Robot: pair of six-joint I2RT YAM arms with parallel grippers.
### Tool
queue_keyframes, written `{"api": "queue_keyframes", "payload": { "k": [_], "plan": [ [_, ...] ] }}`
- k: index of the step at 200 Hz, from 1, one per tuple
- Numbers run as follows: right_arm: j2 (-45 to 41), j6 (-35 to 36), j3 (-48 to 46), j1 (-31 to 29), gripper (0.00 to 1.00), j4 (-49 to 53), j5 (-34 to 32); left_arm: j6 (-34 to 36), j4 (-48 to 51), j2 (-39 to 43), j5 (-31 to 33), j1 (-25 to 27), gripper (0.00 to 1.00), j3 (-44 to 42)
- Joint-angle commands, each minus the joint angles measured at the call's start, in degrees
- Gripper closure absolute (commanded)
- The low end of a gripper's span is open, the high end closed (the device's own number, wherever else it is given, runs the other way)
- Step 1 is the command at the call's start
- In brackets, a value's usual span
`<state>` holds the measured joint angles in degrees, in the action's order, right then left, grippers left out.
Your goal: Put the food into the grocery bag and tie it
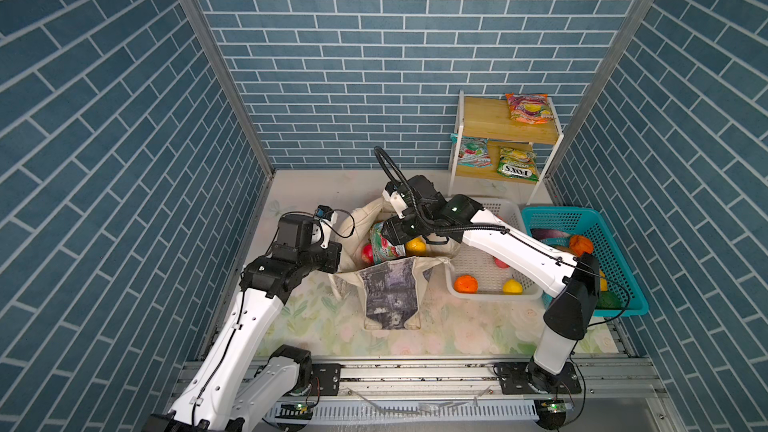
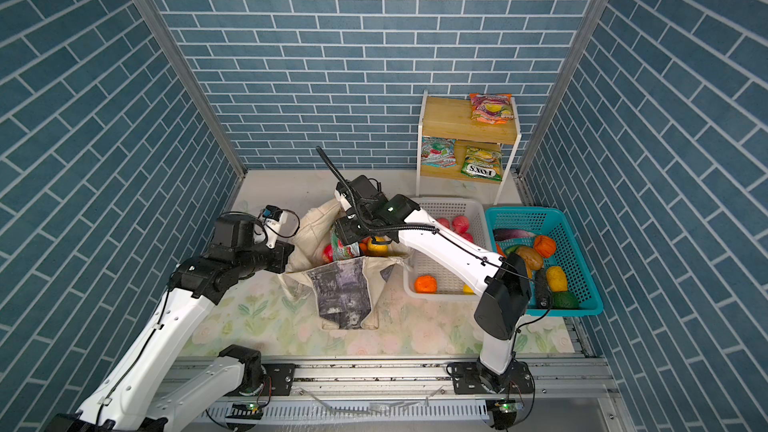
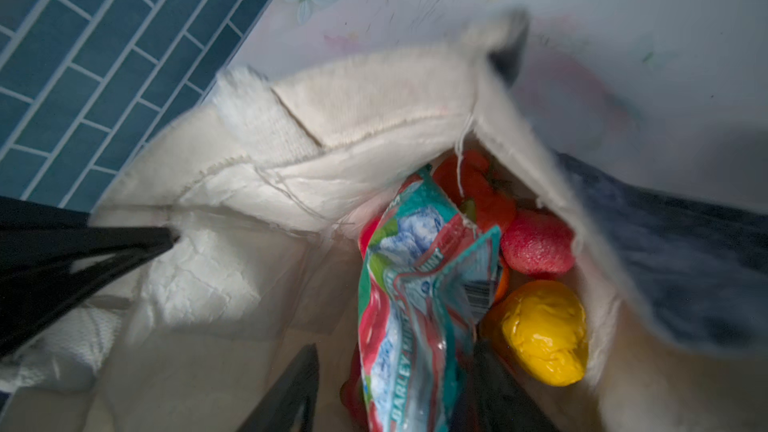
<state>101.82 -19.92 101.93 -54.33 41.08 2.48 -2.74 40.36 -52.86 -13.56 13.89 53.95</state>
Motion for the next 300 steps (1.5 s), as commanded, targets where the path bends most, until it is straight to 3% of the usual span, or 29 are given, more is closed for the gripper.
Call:
{"api": "queue_keyframes", "payload": {
  "k": [1, 7, 20, 68, 129, 152, 209, 267, 300],
  "plan": [
    [-5.7, 2.2, 2.2, -0.1, 0.26, 1.1, -6.0, 0.5, -1.0, 0.5, 0.4, -0.3, 1.0, -0.5],
    [-7.1, 2.1, 2.1, -0.1, 0.22, 0.4, -7.1, 0.5, -1.0, 0.5, 0.4, -0.3, 1.0, -0.5],
    [-10.5, 1.8, 1.2, -0.2, 0.01, -1.7, -9.7, 0.5, -1.0, 0.4, 0.5, -0.3, 1.0, -0.5],
    [-27.2, 1.5, -13.1, 0.1, 0.02, -15.5, -22.8, 0.5, -1.1, 0.5, 1.1, -0.3, 1.0, -0.5],
    [-35.5, -7.8, -32.3, 1.7, 0.01, -15.2, -32.3, 0.6, -1.6, 0.6, 1.2, -0.3, 1.0, -0.8],
    [-38.0, -12.2, -39.0, 3.2, 0.02, -16.5, -29.6, 0.7, -1.7, 0.5, 1.1, -0.3, 1.0, -0.9],
    [-39.5, -21.6, -46.6, 10.5, 0.18, -16.1, -20.4, 0.7, -1.8, 0.1, 0.8, -0.3, 1.0, -1.0],
    [-34.7, -23.1, -46.5, 12.8, 0.31, -18.3, -11.2, 0.6, -1.7, 0.2, 0.6, -0.3, 1.0, -1.0],
    [-31.9, -23.1, -46.0, 12.9, 0.39, -18.7, -9.2, 0.5, -1.8, 0.2, 0.2, -0.3, 1.0, -1.0]
  ]
}}
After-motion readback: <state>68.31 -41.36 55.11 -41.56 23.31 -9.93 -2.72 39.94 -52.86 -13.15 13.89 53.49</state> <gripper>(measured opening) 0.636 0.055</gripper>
